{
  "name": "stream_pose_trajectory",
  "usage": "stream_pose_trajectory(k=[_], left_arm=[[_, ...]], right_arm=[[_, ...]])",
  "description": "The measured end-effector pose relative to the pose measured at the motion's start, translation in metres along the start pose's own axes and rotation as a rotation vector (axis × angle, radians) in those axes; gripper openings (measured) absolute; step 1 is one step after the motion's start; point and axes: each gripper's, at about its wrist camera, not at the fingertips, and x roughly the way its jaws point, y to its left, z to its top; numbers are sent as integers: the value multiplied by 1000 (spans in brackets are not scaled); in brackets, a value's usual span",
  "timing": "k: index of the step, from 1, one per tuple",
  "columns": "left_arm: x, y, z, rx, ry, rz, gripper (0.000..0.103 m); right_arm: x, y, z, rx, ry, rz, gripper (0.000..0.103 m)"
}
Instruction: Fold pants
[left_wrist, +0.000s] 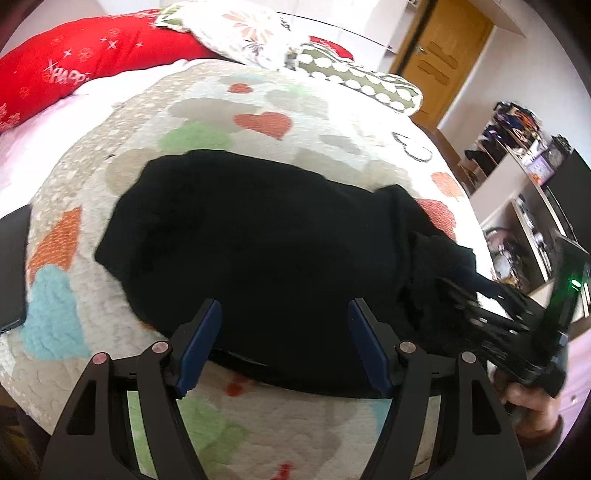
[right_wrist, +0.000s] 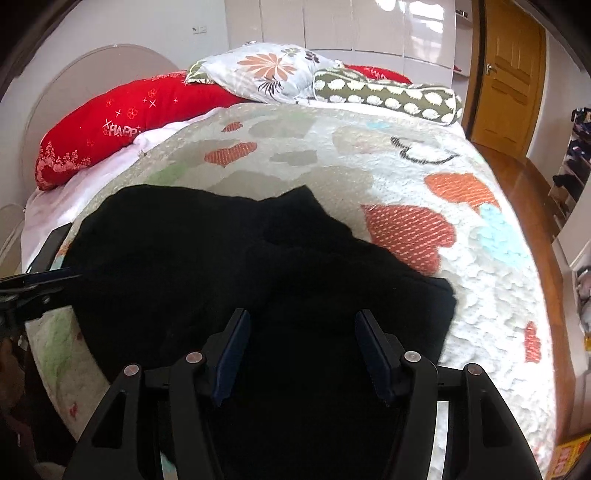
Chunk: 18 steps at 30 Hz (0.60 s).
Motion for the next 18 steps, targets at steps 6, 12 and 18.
stream_pose_trajectory(k=[6,12,18], left_arm=[[1,12,1,-26,-18,4,70],[3,17,2,-32,-17,2,70],[1,28,0,-54,-19,-1,70]], right_arm=[[-1,10,-19,-42,13,32,68],[-8,6,-10,-21,8,21,69],[-25,15,11,-42,-54,64,70]])
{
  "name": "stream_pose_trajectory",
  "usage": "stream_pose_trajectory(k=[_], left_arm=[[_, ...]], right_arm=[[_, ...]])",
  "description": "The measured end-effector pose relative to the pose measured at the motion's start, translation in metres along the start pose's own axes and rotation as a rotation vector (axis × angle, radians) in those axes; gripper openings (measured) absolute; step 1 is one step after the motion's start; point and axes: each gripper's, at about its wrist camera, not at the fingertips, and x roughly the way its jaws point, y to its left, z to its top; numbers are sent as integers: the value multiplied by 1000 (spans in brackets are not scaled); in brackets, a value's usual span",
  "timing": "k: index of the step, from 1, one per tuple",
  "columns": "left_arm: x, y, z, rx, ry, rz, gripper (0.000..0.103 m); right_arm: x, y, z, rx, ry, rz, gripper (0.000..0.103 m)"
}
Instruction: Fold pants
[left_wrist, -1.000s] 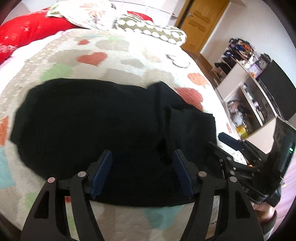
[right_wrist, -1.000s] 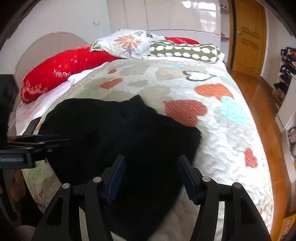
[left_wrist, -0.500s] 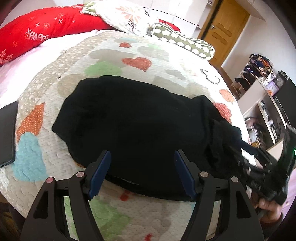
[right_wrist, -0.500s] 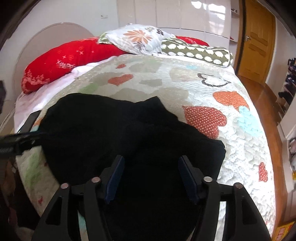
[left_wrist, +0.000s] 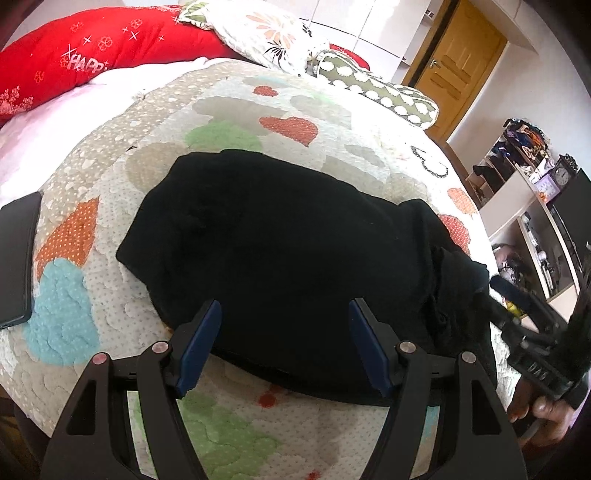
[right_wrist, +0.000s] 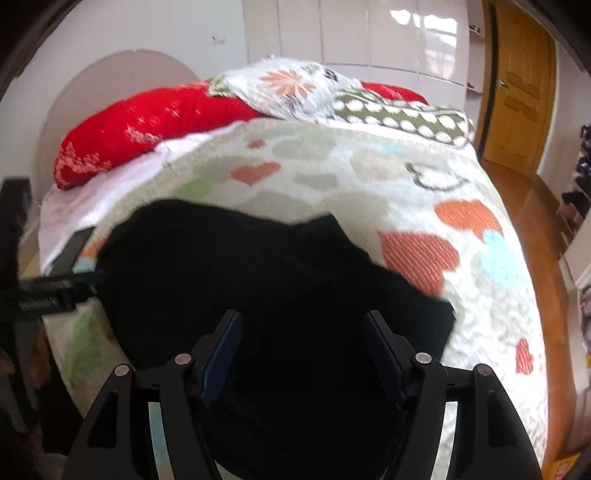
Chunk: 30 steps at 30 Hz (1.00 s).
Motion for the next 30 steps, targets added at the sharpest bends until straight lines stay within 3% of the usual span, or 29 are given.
stream_pose_trajectory(k=[7,10,14,21,24,30], left_arm=[[-12,33,-6,-116,-11,-127,76],[-18,41,-9,-135,-22,-49,82],[-23,55,-9,-168,-34,-63,84],[5,69,-6,-239,28,-61,84],[12,69,-3,-237,21,-55,84],[22,74,2,-254,-3,-75,94]], right_arm=[[26,32,33,-68,-1,104,76],[43,54,47,-126,26,128,80],[63,78,66,-193,39,171,81],[110,121,100,-292,93,229,82],[130,138,110,-348,114,249,82],[174,162,117,-374,184,339,83]])
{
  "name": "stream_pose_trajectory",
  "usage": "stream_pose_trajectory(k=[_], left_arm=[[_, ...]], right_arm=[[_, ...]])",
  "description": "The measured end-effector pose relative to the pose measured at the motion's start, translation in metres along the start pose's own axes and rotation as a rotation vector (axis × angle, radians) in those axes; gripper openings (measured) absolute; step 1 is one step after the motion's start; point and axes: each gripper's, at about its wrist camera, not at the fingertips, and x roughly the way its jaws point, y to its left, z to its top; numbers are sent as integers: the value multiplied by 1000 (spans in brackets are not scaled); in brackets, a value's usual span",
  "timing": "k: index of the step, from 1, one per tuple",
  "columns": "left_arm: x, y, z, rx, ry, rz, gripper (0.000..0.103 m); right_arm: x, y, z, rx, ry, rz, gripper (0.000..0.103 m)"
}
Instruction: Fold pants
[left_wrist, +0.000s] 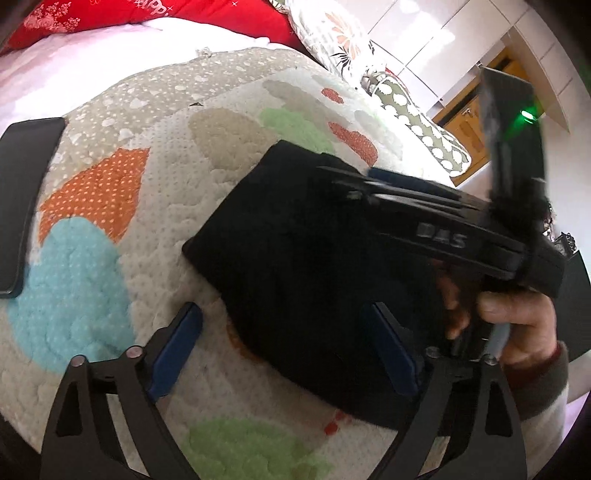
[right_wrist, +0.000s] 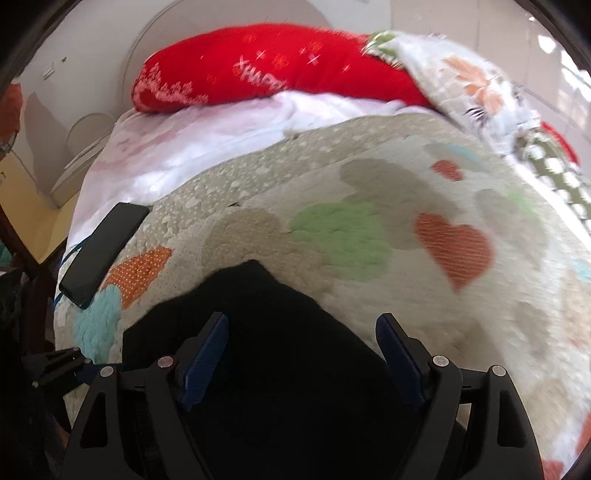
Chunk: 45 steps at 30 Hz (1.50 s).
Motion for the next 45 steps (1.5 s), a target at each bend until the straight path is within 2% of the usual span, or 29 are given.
stream_pose_trajectory(k=[3,4,5,6,7,8,9,10,11,14,19,23,27,29,31,32,33,34,35,36,38,40,42,45], left_arm=[[2,0,1,6,-10,-20,102],[3,0,2,7,-18,-22,102],[3,-1,3,11,-28,-25,102],[3,0,4,17,-37,-30,102],[3,0,5,20,-44,-31,94],[1,-1,6,28,-51,-24,74],[-1,-2,7,47,-52,9,63],[-3,-3,7,60,-52,27,40],[-6,-3,8,63,-50,24,26],[-27,-12,8,88,-76,-11,20],[-70,-65,-1,251,-196,-25,20],[-92,-117,-18,379,-235,-110,20],[-79,-171,-50,538,-198,-165,20],[-53,-198,-70,600,-121,-199,20],[-25,-216,-88,635,-37,-218,20],[-7,-225,-100,663,10,-219,20],[3,-232,-108,687,34,-218,20],[9,-236,-117,714,54,-215,20],[14,-240,-123,744,67,-203,23],[14,-242,-128,783,73,-189,28],[3,-242,-129,812,90,-235,58],[-19,-237,-121,780,108,-314,74],[-39,-230,-111,775,77,-341,75],[-52,-217,-93,773,3,-296,81]], right_arm=[[17,-5,1,48,-3,93,81],[20,-6,1,65,-3,106,77],[22,-6,1,84,-8,126,64],[23,-7,1,97,-13,137,58],[21,-6,0,107,-21,136,53],[19,-5,0,109,-26,140,46],[15,-4,0,109,-32,147,40],[8,-4,0,108,-43,146,37],[2,-5,0,108,-55,145,34],[-26,-11,1,139,-119,176,32],[-102,-23,-9,177,-283,213,32],[-171,-47,-43,231,-407,210,31],[-224,-81,-109,323,-463,98,31],[-231,-97,-141,395,-441,20,31],[-235,-113,-176,493,-402,-66,35],[-235,-121,-194,545,-383,-95,45],[-236,-129,-213,607,-367,-115,63],[-237,-135,-226,647,-364,-122,70],[-239,-140,-238,682,-366,-120,76],[-242,-141,-250,717,-377,-96,77],[-247,-142,-265,748,-395,-60,80],[-247,-138,-274,759,-393,-39,85],[-246,-133,-280,765,-389,-14,87],[-237,-127,-286,797,-384,26,89]])
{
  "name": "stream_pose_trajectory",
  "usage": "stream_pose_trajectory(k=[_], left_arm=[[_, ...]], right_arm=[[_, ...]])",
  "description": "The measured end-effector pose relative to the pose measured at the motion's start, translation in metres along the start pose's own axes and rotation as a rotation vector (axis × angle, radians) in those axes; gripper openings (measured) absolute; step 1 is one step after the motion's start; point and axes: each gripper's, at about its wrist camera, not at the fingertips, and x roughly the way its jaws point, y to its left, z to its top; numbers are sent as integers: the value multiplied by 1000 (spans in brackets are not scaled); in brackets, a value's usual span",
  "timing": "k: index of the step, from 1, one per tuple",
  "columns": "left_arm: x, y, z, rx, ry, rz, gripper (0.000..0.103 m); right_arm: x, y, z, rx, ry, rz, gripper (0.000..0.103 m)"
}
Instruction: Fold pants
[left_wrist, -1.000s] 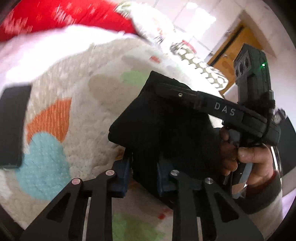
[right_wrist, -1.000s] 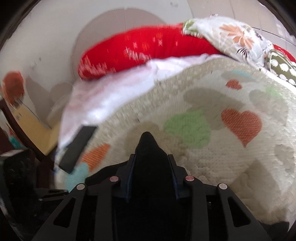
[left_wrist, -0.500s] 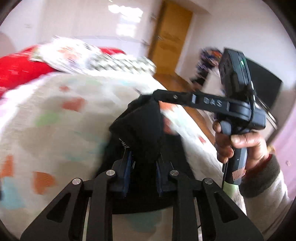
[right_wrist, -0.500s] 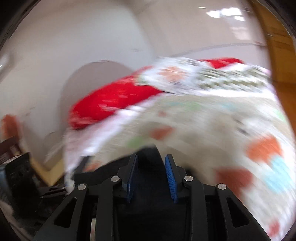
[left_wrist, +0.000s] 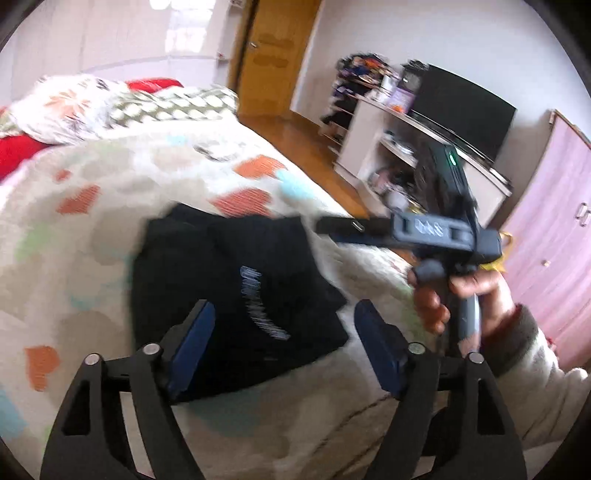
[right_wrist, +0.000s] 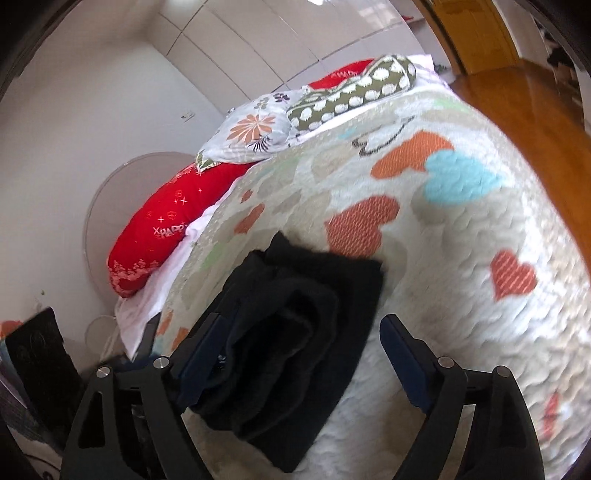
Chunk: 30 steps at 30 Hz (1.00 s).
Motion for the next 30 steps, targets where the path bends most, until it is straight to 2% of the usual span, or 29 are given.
stream_pose_trajectory(k=[2,4,8,9,10,11,13,17,19,20,22,23,26,30], left_arm=[[0,14,-1,-14,-10,73,83],[16,32,-3,-59,30,143,82],[41,42,-22,-120,86,149,82],[40,43,-30,-125,89,154,83],[39,46,-34,-132,93,165,83],[41,48,-34,-143,96,174,82],[33,49,-30,-168,84,164,82],[13,55,-21,-191,0,175,83],[20,58,-22,-205,11,163,83],[27,59,-25,-205,37,163,83],[43,60,-31,-199,87,163,83],[47,60,-32,-200,100,164,83],[41,59,-31,-192,92,167,83],[33,63,-27,-177,69,192,83]], right_arm=[[8,1,-4,20,17,12,89],[17,5,-7,33,46,30,89],[38,17,-10,41,100,67,89],[45,20,-11,35,111,64,77],[50,25,-11,11,106,52,60],[54,29,-10,-23,104,29,23],[54,38,-5,-78,97,8,22],[18,53,6,-173,-22,57,20],[13,43,2,-159,-20,12,20],[19,34,-2,-137,12,-20,21],[39,16,-18,-115,117,-111,33],[41,13,-24,-112,131,-134,35],[23,9,-19,-70,99,-92,46],[-6,23,16,-144,-13,-142,57]])
